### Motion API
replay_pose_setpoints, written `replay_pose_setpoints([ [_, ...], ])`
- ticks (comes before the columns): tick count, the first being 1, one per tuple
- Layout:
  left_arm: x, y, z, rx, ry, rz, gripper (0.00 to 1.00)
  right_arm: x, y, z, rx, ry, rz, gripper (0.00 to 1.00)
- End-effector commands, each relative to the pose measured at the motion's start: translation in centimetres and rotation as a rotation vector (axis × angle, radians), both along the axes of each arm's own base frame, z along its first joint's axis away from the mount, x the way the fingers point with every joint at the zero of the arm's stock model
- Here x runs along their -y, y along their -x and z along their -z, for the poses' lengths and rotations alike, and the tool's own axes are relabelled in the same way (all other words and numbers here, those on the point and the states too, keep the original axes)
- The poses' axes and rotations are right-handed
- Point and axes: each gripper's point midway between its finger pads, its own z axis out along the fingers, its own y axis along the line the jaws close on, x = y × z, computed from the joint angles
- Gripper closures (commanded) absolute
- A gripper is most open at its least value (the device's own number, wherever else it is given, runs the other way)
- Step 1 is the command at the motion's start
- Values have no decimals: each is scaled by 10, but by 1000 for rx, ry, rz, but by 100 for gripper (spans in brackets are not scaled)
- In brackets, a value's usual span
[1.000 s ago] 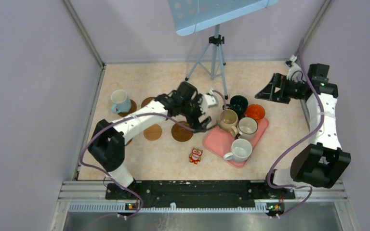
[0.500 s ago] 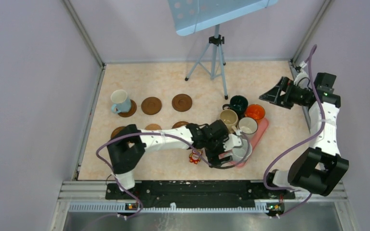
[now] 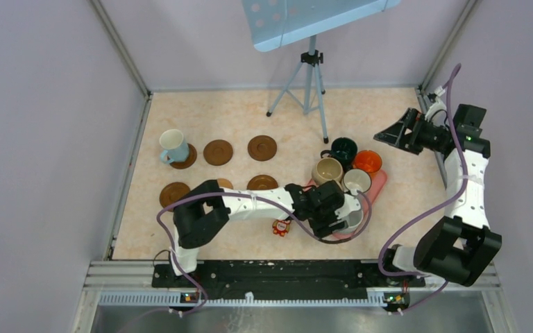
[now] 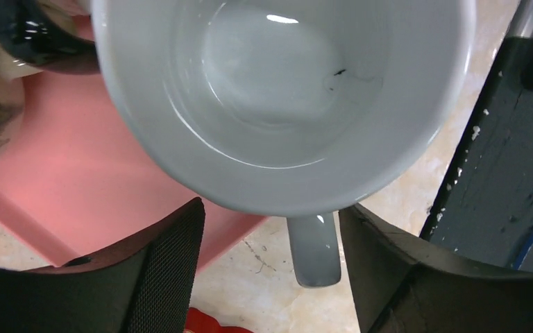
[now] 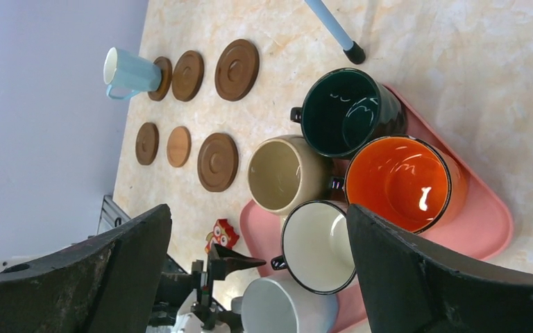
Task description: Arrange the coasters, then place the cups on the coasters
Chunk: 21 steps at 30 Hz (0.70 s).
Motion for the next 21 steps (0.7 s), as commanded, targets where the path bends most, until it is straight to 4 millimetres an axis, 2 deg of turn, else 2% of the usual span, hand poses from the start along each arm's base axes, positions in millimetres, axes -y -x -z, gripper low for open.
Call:
replay_pose_setpoints([
  [1, 20, -16, -27, 56, 88, -61, 29, -3, 0, -13, 62, 0, -11, 5],
  [6, 17, -20, -19, 70, 52, -65, 50, -3, 0, -13, 65, 0, -7, 5],
  [9, 16, -22, -22, 68, 54, -62, 59, -3, 0, -11, 62, -2, -6, 5],
  [17, 13, -12, -35, 46, 71, 22, 100, -2, 0, -10, 62, 1, -5, 5],
  [21, 8, -13, -44, 24, 77, 33, 100, -2, 0, -10, 64, 3, -8, 5],
])
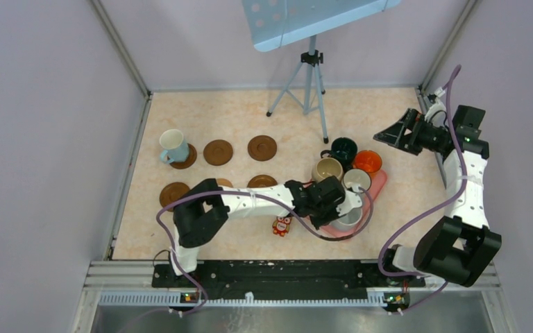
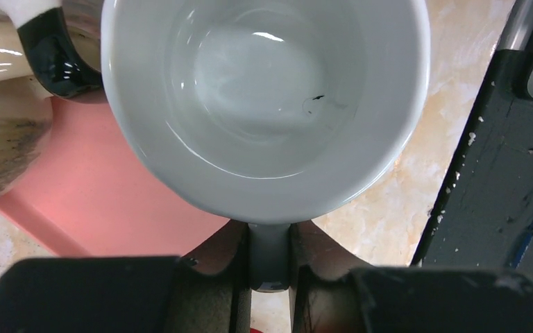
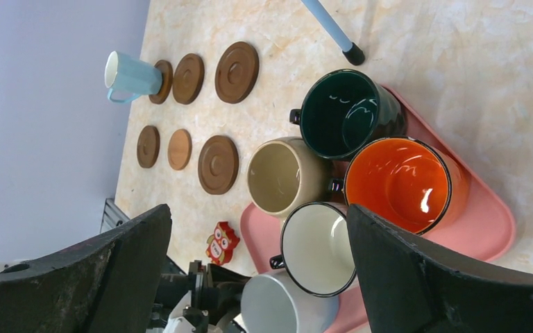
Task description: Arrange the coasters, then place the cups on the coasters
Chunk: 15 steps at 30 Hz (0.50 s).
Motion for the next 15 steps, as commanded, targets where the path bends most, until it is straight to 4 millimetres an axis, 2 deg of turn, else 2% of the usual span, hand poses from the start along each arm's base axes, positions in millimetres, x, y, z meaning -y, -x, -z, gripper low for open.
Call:
replay_pose_setpoints([
  [1, -1, -4, -38, -9, 62, 32, 100, -2, 2, -12, 65, 16, -17, 5],
  [4, -9, -7, -57, -58, 119, 71, 100, -2, 2, -12, 70, 23, -15, 5],
  [7, -17, -11, -86, -92, 229, 113, 100, -2, 2, -10, 69, 25, -16, 5],
  [11, -33, -28, -122, -63, 321, 113, 100, -2, 1, -7, 61, 17, -27, 5],
  [15, -60, -56, -144, -44, 374, 57, 100, -3, 0, -8, 67, 11, -41, 5],
])
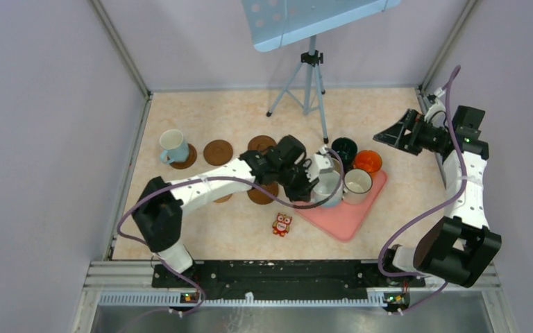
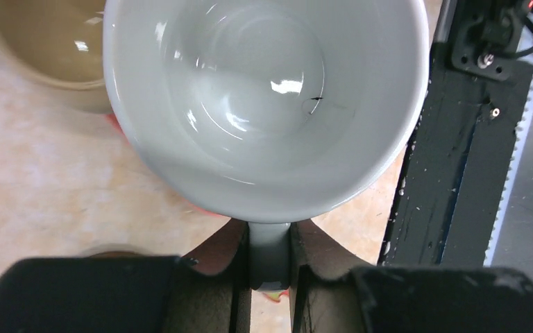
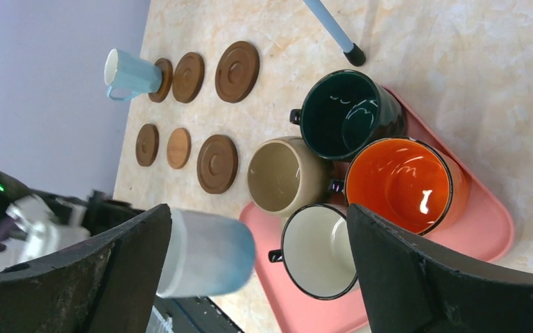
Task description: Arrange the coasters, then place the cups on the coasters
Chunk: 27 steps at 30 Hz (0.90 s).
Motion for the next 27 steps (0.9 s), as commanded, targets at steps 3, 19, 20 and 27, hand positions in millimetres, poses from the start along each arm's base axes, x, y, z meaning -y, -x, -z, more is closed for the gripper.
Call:
replay_pose_setpoints([
  [3, -31, -40, -84, 134, 231, -36, 100, -3, -1, -13, 74, 9, -38, 5],
  [19, -229, -78, -73, 246, 96, -396, 100, -56, -19, -4, 82, 144, -168, 5],
  [20, -240, -75, -69, 241, 86, -416, 100, -65, -18, -3, 87, 162, -195, 5],
  [27, -326, -68, -49, 260, -12, -583, 100, -115, -16, 4, 86, 257, -316, 5],
])
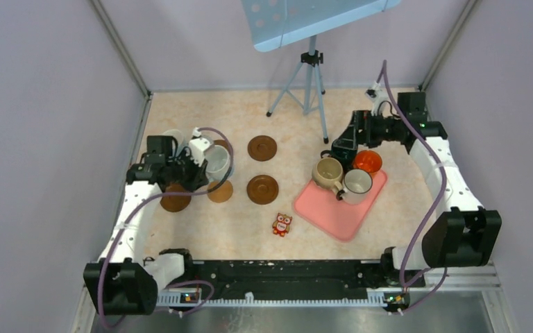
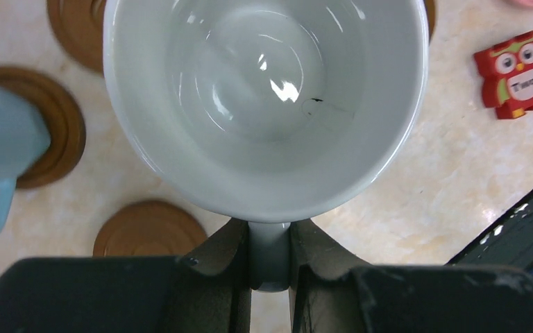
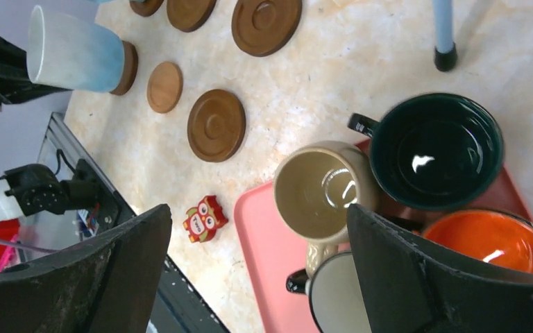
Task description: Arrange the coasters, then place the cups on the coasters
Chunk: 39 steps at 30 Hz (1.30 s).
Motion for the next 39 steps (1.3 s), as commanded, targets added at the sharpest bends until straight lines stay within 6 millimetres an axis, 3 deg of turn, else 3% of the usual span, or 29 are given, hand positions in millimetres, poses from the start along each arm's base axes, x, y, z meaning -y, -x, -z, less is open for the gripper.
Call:
replay_pose_setpoints([
  [1, -37, -2, -17, 109, -13, -8, 100, -25, -9, -10, 69, 86, -57, 5],
  [8, -95, 10, 3, 80, -47, -109, 100, -60, -4, -7, 92, 125, -162, 5],
  [18, -158, 25, 33, 57, -44, -229, 100, -61, 2, -9, 110, 125, -169, 5],
  [28, -169, 32, 67, 36, -103, -216, 100, -59, 2, -9, 125, 137, -161, 5],
  [39, -183, 26, 83, 24, -137, -217, 100, -59, 4, -13, 139, 136, -165, 3],
])
